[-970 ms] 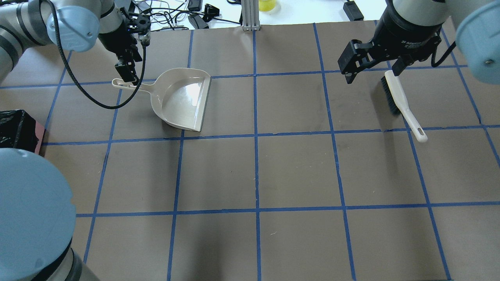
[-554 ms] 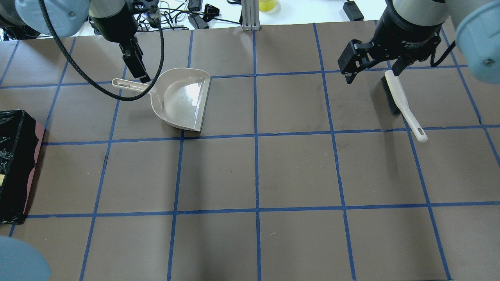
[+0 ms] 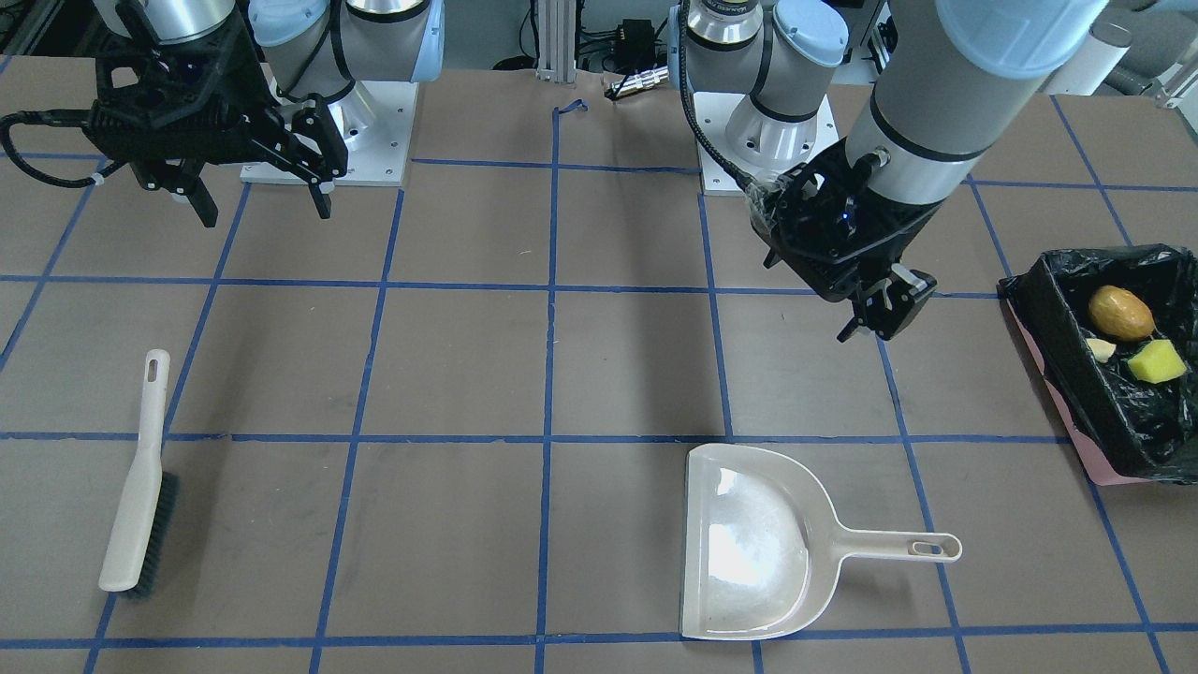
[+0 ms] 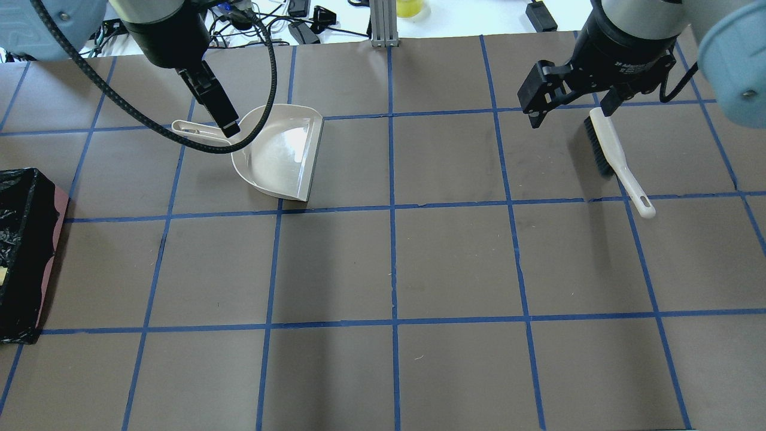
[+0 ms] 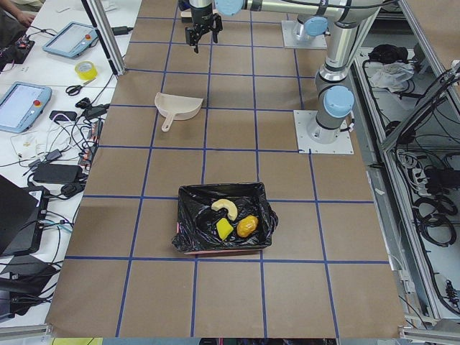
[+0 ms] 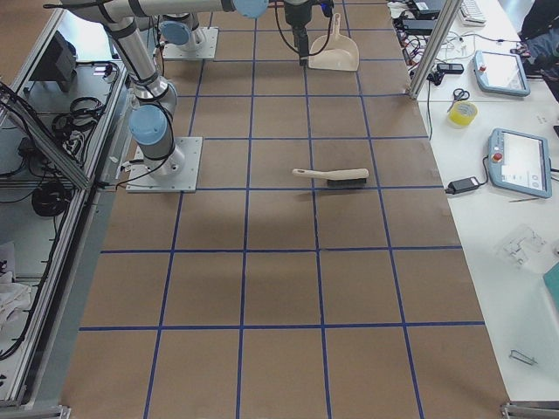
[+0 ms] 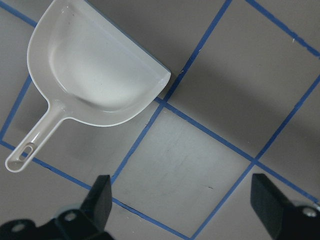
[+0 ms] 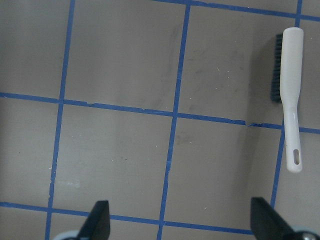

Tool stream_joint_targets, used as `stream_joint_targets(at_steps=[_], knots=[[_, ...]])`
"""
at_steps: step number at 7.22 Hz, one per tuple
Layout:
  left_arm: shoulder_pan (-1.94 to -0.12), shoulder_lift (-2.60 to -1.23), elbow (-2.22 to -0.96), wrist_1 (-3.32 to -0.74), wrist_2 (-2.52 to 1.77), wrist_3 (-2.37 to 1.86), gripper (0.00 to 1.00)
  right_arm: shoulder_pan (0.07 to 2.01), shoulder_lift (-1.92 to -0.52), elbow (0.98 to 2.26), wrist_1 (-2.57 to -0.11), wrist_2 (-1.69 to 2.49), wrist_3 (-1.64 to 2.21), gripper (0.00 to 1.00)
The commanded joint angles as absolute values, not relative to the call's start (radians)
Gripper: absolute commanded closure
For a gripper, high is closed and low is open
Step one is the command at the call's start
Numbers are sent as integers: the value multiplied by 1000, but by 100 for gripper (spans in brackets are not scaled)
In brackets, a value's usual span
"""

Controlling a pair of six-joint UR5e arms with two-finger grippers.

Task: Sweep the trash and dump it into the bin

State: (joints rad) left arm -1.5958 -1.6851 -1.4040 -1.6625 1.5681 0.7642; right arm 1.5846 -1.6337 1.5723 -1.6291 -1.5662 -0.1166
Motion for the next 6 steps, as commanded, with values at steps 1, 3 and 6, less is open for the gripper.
stream_joint_targets(at_steps=[1, 3, 6], knots=[[-1595, -1597, -1446, -1724, 1578, 468, 0, 1585, -1635, 1572, -1629, -1566, -117, 0], [-1579, -1559, -1463, -1698, 1565, 294, 0, 1585, -1634, 1572, -1629, -1566, -117, 0], [-1577, -1531, -1465, -1677, 1575, 160, 0, 1585, -1634, 1572, -1629, -1568, -117, 0]])
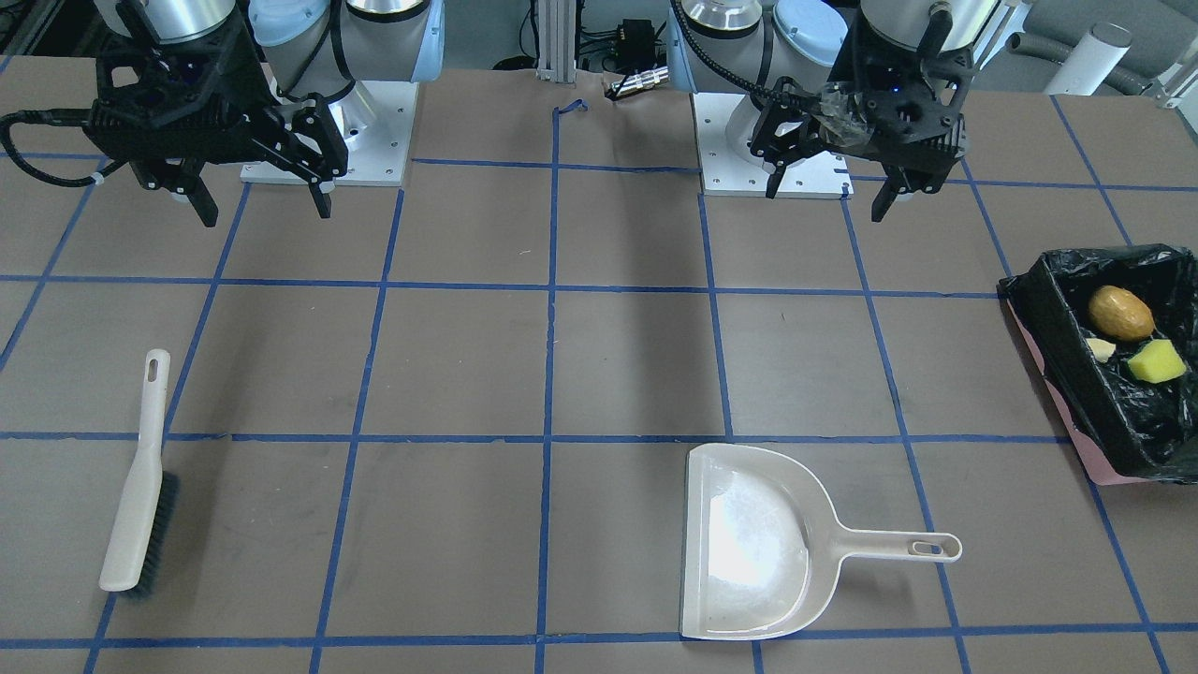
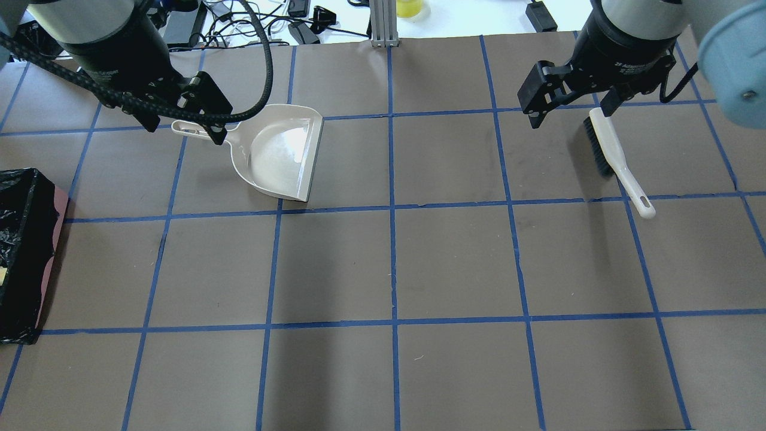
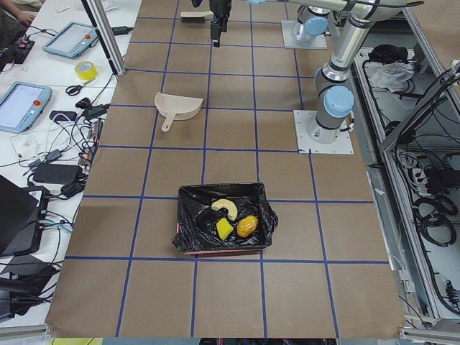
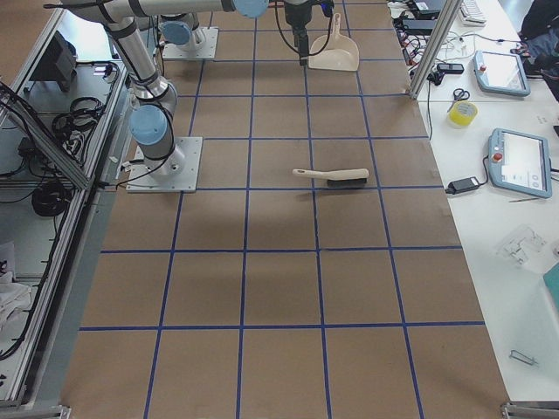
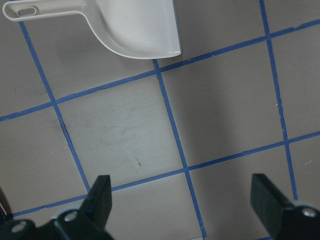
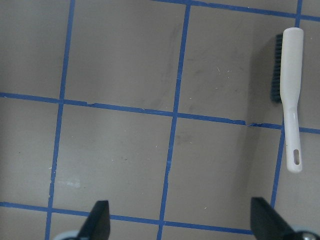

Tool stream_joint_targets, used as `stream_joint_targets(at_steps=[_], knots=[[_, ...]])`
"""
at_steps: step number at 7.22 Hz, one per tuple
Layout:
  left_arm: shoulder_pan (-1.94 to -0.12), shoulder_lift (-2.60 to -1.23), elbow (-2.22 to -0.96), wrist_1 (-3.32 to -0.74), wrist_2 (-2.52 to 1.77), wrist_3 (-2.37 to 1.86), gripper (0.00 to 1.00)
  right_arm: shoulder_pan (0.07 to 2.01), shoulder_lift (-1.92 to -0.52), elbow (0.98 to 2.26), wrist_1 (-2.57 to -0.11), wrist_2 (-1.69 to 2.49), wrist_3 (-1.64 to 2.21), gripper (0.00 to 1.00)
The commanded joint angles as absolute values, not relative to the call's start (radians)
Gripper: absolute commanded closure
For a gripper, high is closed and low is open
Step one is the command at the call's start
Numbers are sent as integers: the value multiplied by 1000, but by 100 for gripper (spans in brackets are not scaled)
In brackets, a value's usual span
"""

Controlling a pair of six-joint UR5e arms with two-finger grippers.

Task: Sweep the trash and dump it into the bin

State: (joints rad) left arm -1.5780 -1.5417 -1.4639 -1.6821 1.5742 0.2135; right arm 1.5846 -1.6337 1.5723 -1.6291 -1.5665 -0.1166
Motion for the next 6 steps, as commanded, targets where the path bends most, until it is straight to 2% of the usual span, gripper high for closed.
stream_joint_targets(at_steps=[1, 6], knots=[[-1562, -1528, -1465, -1677, 1575, 112, 0, 1585, -1634, 1572, -1629, -1566, -117, 0], [-1545, -1511, -1471, -1675, 1577, 54, 0, 1585, -1632, 1572, -1629, -1566, -117, 0]])
